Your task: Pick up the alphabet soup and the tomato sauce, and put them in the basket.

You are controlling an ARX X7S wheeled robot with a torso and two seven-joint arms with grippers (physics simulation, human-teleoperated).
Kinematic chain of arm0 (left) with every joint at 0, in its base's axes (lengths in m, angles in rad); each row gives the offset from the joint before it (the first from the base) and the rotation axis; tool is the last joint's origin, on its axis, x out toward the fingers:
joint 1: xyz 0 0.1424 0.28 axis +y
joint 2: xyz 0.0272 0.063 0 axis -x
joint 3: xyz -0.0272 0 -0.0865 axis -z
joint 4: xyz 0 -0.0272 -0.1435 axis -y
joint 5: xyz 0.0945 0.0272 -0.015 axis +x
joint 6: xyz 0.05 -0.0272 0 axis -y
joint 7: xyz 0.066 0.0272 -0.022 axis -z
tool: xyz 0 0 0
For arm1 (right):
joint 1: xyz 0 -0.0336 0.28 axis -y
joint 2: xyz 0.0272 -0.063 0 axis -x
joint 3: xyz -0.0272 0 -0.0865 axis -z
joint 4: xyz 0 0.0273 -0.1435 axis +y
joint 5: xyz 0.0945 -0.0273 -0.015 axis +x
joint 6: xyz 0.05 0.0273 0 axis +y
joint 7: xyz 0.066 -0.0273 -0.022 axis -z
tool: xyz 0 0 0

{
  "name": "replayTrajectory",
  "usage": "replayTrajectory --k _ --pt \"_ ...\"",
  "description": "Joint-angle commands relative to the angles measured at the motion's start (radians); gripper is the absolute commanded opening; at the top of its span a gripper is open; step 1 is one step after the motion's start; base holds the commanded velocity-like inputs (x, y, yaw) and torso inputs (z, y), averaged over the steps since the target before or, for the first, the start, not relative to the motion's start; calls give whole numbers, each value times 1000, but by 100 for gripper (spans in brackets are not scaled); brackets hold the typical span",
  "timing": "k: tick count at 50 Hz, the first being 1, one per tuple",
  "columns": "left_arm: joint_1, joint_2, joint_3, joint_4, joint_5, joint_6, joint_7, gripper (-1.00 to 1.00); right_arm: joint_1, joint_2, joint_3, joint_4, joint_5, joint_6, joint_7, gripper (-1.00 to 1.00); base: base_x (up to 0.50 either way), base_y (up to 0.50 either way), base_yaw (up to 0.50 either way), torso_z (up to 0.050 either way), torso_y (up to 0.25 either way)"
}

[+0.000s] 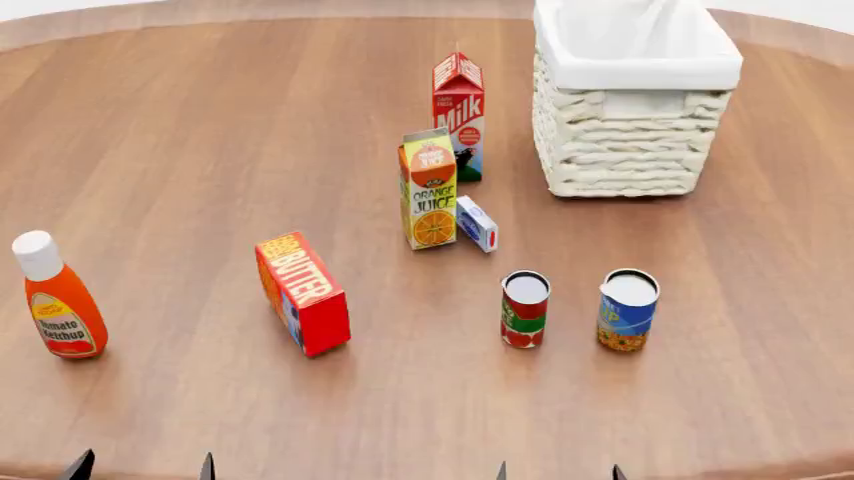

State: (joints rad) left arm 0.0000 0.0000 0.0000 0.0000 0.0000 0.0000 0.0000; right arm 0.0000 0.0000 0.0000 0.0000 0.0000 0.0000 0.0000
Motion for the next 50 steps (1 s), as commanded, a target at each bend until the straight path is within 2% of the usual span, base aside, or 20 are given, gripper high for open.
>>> replayTrajectory --k 1,7,14,17,18,19,21,22,24,26,32,35,38,39,40,42,43,46,48,50 --pt "0 -19 21 5 -19 -5 -21 100 -1 30 -37 -7 30 5 37 100 0 0 0 0 0" --pt "19 -37 49 71 -14 -57 -61 100 -1 44 -60 39 30 -41 57 100 0 0 0 0 0" --pt "19 -53 52 123 -28 -84 -93 100 24 49 -47 -1 91 44 73 100 0 0 0 0 0" --pt "32 -69 59 240 -37 -138 -90 100 44 49 -22 -95 159 153 86 100 0 0 0 0 0" --pt "27 -88 76 272 48 -148 -128 100 62 46 9 -158 235 238 87 100 0 0 0 0 0" --pt "23 -91 77 315 67 -175 -138 100 76 53 16 -193 265 289 90 100 0 0 0 0 0" --pt "18 -106 53 406 35 -217 -125 100 100 65 18 -225 262 279 97 100 0 0 0 0 0" --pt "8 -113 33 472 14 -263 -117 100 129 74 35 -314 301 357 117 100 0 0 0 0 0" --pt "-12 -133 19 546 29 -312 -124 100 141 82 32 -356 285 335 129 100 0 0 0 0 0" --pt "-28 -140 -7 627 13 -363 -125 100 182 111 15 -472 252 404 170 100 0 0 0 0 0" --pt "-51 -179 -44 789 16 -442 -120 100 229 136 18 -618 260 481 205 100 0 0 0 0 0" --pt "-58 -203 -49 853 17 -461 -109 100 229 145 21 -627 243 448 211 100 0 0 0 25 0" --pt "-72 -200 -92 909 -24 -514 -110 100 253 155 41 -669 264 492 224 100 0 0 0 50 0" --pt "-69 -204 -93 920 -21 -517 -112 100 291 165 56 -719 287 566 242 100 0 0 0 50 0" --pt "-68 -205 -92 922 -21 -519 -113 100 268 162 51 -700 276 522 234 100 0 0 0 50 0" --pt "-66 -209 -88 928 -20 -521 -114 100 304 176 54 -745 282 585 254 100 0 0 0 50 0" --pt "-67 -209 -90 932 -22 -524 -115 100 278 174 45 -719 265 532 245 100 0 0 0 50 0" --pt "-71 -207 -93 954 -34 -540 -119 100 323 185 57 -759 279 633 278 100 0 0 0 50 0" --pt "-66 -208 -84 967 -35 -544 -120 100 287 181 48 -711 260 563 269 100 0 0 0 50 0" --pt "-71 -207 -93 984 -42 -554 -123 100 323 188 60 -747 285 633 281 100 0 0 0 50 0"
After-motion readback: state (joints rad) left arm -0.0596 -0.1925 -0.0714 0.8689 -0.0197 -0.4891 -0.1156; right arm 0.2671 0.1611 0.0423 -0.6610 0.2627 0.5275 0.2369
